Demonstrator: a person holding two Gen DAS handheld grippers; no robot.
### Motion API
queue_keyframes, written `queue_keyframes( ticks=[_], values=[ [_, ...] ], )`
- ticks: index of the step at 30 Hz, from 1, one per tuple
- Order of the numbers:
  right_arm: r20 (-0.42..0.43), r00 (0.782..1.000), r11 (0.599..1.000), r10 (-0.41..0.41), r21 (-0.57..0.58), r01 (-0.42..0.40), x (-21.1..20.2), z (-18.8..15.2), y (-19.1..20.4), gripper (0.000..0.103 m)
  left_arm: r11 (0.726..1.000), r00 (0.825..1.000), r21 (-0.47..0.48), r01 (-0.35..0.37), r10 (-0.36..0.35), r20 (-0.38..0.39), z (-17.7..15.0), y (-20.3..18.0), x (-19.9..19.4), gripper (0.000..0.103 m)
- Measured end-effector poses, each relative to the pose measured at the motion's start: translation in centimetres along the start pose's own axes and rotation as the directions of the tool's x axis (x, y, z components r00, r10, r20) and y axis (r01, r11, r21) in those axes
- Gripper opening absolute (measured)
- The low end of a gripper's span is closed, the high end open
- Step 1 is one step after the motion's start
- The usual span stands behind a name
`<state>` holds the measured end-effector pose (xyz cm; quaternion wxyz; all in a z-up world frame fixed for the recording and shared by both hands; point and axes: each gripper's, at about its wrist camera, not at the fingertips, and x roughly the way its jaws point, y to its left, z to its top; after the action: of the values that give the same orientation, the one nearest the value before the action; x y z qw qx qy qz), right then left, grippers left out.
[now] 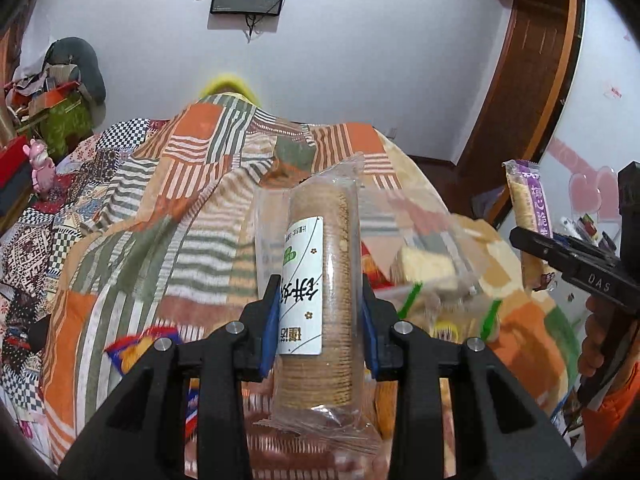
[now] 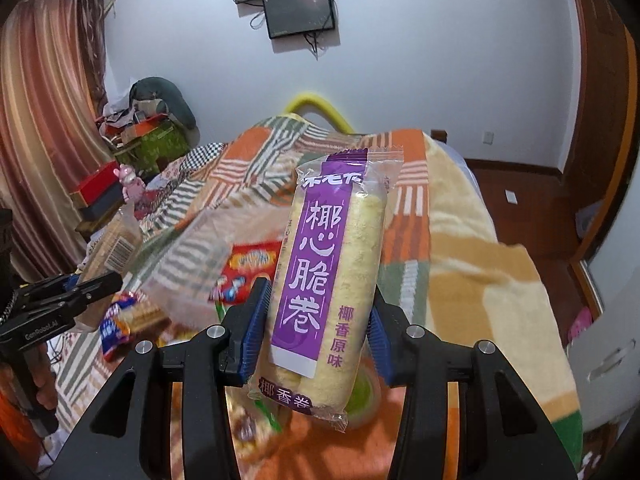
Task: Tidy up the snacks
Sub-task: 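Place the cracker roll and purple coconut roll into the clear box with both tools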
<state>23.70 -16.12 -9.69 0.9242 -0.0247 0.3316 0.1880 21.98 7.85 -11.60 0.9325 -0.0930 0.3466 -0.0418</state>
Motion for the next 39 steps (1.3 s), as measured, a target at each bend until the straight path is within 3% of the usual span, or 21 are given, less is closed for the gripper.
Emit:
queue_keyframes(
  ticks=[14, 27, 31, 39],
  values=[
    [-0.062, 0.997, 0.998, 0.048, -0.031, -0.05, 6.2, 2.5, 2.6, 0.042, 1.0, 1.0, -0.015, 0.0, 0.0, -0.004, 4.6, 0.3, 6.0, 0.034],
    [-0.214, 0.971, 0.994, 0.103, -0.021, -0.11, 9.6, 1.4, 2.2, 0.042, 1.0, 0.991, -0.006, -0.03, 0.029, -0.13, 3.2, 1.1, 11.8, 0.034],
    [-0.207, 0.974, 0.994, 0.09, -0.038, -0.099, 9.3, 1.4, 2.1, 0.043, 0.999, 0.986, -0.024, -0.037, 0.033, -0.165, 2.6, 1.2, 12.3, 0.035],
    [-0.151, 0.986, 0.996, 0.077, -0.039, -0.084, 7.0, 2.0, 1.7, 0.049, 0.999, 0.992, -0.001, -0.043, 0.043, -0.119, 3.0, 1.0, 9.0, 0.039]
  ],
)
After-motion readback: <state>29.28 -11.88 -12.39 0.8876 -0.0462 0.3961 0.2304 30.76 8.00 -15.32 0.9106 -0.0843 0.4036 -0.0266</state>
